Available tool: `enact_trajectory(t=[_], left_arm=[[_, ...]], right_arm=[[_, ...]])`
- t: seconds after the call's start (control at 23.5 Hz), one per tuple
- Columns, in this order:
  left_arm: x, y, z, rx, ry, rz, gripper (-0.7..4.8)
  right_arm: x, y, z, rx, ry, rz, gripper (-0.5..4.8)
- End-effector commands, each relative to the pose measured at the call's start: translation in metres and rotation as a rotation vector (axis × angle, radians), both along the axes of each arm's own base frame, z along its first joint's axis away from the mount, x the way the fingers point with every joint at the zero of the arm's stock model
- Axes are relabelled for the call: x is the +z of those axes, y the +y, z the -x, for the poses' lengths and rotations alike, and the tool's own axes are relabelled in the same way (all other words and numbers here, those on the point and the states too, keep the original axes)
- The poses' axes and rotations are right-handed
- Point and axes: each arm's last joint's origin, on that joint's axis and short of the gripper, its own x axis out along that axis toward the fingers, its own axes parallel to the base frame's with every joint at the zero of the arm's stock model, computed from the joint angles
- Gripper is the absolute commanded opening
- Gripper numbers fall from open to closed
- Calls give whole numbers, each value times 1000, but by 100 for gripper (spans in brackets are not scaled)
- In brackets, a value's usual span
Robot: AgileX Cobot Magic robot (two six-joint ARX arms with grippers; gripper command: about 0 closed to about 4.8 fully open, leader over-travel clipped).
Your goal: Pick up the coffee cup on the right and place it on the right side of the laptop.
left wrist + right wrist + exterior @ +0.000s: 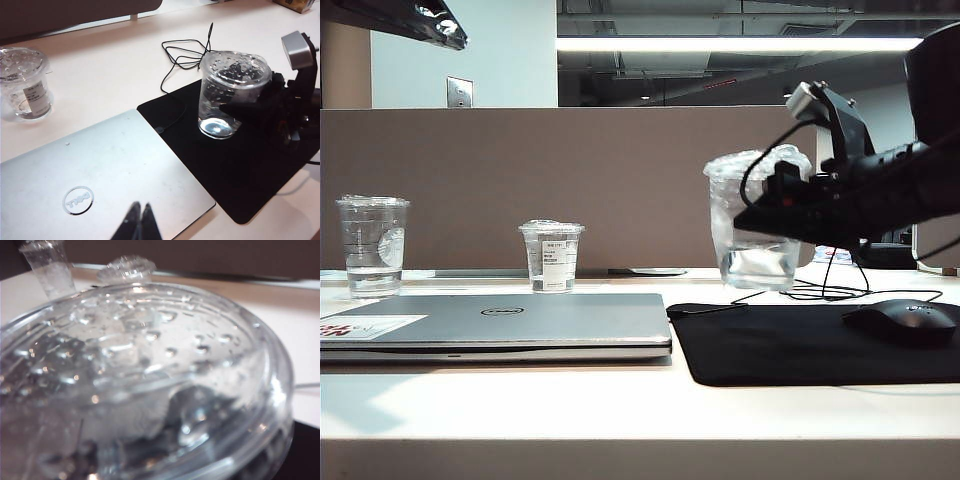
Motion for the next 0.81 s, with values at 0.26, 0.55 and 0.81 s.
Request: enact_trajectory(t=[0.26, 0.55, 0.81], left_arm=[[3, 0, 0, -6, -18, 9, -5], [3, 0, 0, -5, -17, 9, -5], [3, 0, 0, -6, -17, 9, -5]], right_arm=[[-12, -1, 1, -47, -29, 1, 233], [-26, 2, -1, -40, -9, 7, 233], [-36, 4, 0, -33, 35, 11, 233]])
